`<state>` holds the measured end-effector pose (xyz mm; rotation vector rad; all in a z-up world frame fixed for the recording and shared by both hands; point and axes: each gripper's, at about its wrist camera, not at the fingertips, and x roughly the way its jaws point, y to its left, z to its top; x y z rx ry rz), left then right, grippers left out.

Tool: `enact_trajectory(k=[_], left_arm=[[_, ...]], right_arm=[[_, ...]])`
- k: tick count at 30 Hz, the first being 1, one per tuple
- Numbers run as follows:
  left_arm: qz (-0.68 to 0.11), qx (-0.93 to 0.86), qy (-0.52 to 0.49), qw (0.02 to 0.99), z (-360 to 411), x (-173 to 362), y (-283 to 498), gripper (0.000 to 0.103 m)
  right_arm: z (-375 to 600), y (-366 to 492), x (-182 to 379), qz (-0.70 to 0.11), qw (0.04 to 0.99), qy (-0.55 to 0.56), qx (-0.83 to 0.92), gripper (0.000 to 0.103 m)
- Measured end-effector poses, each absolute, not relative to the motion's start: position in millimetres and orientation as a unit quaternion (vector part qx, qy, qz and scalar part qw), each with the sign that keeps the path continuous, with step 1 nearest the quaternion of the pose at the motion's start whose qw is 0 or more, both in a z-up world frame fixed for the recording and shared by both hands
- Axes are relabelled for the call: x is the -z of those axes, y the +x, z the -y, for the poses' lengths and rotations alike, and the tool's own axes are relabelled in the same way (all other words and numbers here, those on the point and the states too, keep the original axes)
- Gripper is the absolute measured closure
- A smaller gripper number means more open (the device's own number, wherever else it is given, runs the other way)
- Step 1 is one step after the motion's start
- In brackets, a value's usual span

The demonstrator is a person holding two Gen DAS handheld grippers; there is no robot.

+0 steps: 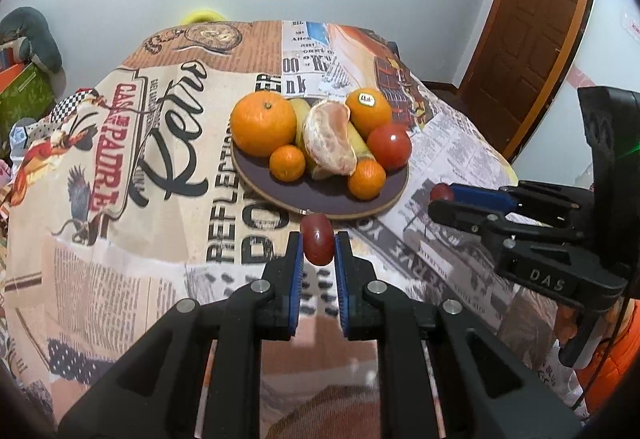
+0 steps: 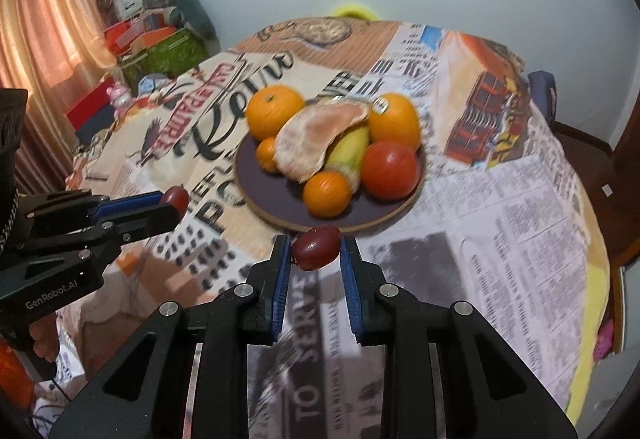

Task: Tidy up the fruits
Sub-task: 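Lower both grapes onto the plate rim and release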

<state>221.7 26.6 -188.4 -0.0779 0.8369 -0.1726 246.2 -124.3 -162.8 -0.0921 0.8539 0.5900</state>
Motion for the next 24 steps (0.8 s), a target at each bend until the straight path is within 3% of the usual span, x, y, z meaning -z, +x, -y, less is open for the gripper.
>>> enact_trajectory(k=[24], left_arm=[[-0.432,0.085,-0.048,0.897,-29.3,220.7,288.3,0.088]], right_arm=[[124.0,297.4,190.6,-0.424,0.864,-0.041,-0.269,0.08]])
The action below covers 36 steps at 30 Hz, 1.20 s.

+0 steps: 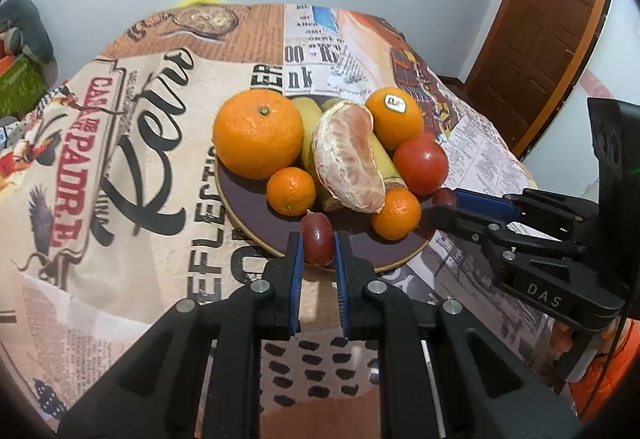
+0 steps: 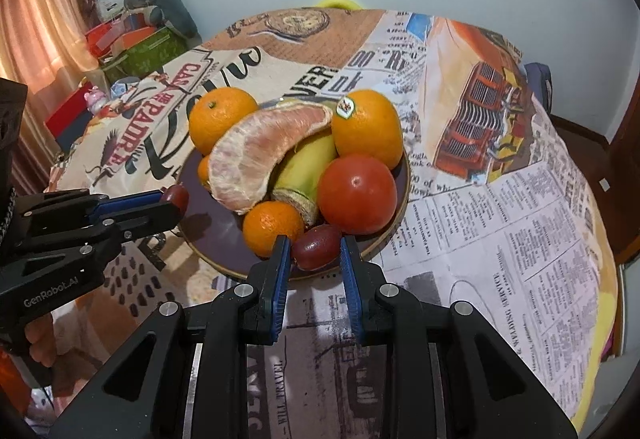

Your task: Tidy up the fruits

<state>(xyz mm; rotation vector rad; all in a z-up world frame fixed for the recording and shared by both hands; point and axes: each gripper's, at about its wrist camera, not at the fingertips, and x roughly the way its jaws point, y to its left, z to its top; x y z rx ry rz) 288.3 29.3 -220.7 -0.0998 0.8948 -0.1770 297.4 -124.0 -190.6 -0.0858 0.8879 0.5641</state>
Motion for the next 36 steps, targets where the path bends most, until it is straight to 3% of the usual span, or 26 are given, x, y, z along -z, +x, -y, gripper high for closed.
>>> enact_trajectory(k=[7,11,19,36], left_arm=[[-0.436,0.085,-0.041,0.895,-26.8,227.0,292.4,0.088],[-0.439,0.082,-0.041,0.894,-27.2,229.3,292.8,0.083],[-0.423,0.068,-0.035,0.903,-29.6,216.1,285.6,0.081],[-0.218,0.026,-0.021,0.975,-29.4,56.9,172.3,0.081]], right_arm=[[125.5,300.8,194.8,-0.424,0.863,-0.037,-0.271,0.078],[125.8,300.8,195.4,-0.423,0.864,-0.037,-0.27,0.067],[132.3,295.5,183.6,-0.41,0.871,-0.032,-0.267,0.067],[167.0,204.9,37.1,-0.228,0.94,-0.009,-0.252,0.067]])
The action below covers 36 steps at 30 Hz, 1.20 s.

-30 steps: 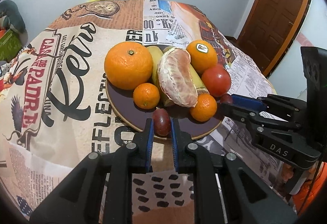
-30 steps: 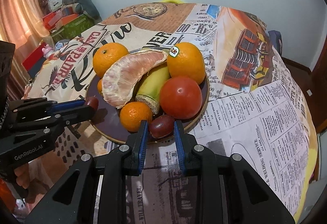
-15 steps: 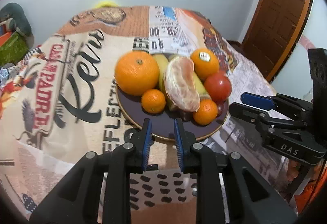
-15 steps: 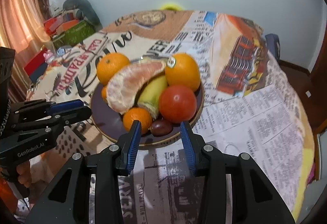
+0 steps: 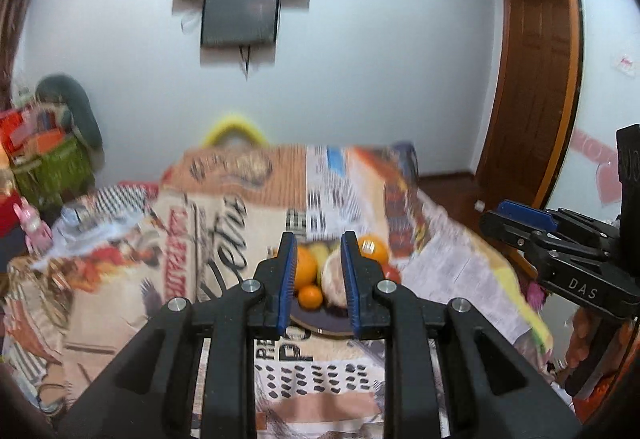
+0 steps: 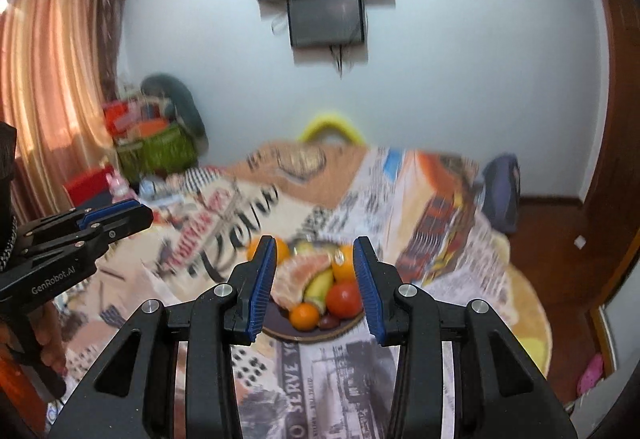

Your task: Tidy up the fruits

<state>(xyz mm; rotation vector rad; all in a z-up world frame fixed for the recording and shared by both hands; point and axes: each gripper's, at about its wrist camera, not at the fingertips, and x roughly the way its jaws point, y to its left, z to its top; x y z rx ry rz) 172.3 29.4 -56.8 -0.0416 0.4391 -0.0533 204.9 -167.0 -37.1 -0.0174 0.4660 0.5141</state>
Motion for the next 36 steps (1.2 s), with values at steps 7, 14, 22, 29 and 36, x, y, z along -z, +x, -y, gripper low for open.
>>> enact_trajectory(k=[7,14,22,29,36], left_arm=[[-0.143,0.034,-0.003,0.989,-14.7,7.3,109.0,0.079],[-0.094,0.031,0.007,0.995,-4.5,-16.7,64.5,0.044],[-0.08,0.019,0.003,0.997,-8.2,-22.5,46.3,0.021],[-0.075,0.002,0.003,0.997,-8.3,-18.7,41.4,0.006],[-0.08,-0.001,0.0,0.997,-9.0,-13.9,43.4,0.003]], right_arm=[[176.2,147.6,-12.3,-0.147,0.956,0.0,-0.255,0.067],[178.9,115.8,-30.1,-0.106,0.962,0.013,-0.251,0.052],[177.7,103.4,-28.1,-0.079,0.971,0.019,-0.225,0.022],[178.4,96.7,-25.2,-0.071,0.976,0.022,-0.204,0.0],[180.6,91.8,-22.8,-0.075,0.977,0.02,-0.196,0.0]])
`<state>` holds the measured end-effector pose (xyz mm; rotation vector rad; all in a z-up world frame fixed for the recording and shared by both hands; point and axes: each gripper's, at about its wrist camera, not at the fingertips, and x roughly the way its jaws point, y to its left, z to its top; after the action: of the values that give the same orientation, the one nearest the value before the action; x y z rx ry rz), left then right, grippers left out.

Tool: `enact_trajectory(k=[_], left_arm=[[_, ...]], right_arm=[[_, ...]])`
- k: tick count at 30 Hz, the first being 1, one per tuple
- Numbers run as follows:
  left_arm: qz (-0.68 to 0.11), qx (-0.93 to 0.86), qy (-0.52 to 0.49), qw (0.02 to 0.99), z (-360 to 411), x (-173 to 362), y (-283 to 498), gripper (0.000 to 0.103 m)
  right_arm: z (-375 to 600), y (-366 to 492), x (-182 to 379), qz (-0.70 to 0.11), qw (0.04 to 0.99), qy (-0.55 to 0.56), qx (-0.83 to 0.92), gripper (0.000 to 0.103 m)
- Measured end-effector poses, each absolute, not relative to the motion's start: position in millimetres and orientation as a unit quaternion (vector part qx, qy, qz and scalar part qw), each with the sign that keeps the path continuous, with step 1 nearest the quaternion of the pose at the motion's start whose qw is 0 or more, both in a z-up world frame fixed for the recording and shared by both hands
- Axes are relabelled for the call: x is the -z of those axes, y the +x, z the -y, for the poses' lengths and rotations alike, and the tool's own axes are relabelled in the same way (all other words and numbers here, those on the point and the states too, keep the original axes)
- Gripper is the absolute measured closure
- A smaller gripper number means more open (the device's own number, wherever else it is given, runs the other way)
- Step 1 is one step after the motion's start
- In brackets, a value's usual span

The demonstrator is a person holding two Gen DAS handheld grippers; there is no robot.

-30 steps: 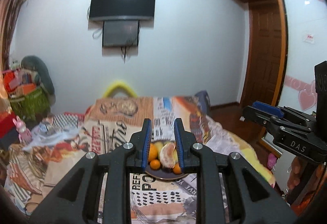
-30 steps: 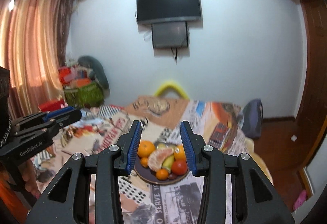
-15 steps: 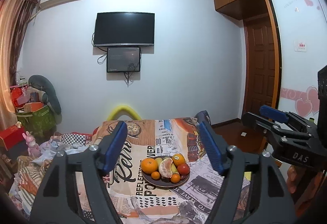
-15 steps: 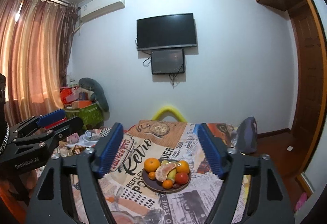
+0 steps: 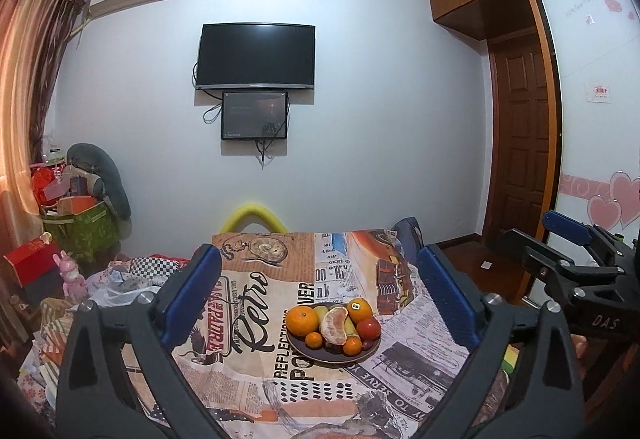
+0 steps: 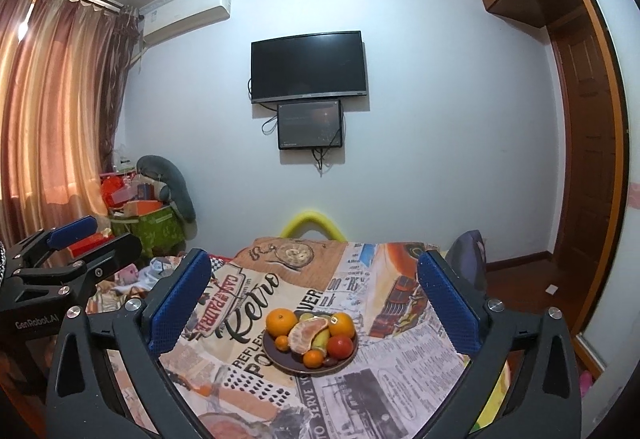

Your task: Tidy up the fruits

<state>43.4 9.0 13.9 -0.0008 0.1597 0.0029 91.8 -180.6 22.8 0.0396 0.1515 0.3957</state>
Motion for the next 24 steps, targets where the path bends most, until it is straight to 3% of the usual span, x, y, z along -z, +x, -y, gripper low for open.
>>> enact_trajectory(k=[24], left_arm=[[-0.081,0.002,-0.005,0.997,-8.8,-11.4,46.0,0.001]], right_arm=[[186.1,85.2,-23.4,-0.072,0.978,0.02,-0.194,0.0]])
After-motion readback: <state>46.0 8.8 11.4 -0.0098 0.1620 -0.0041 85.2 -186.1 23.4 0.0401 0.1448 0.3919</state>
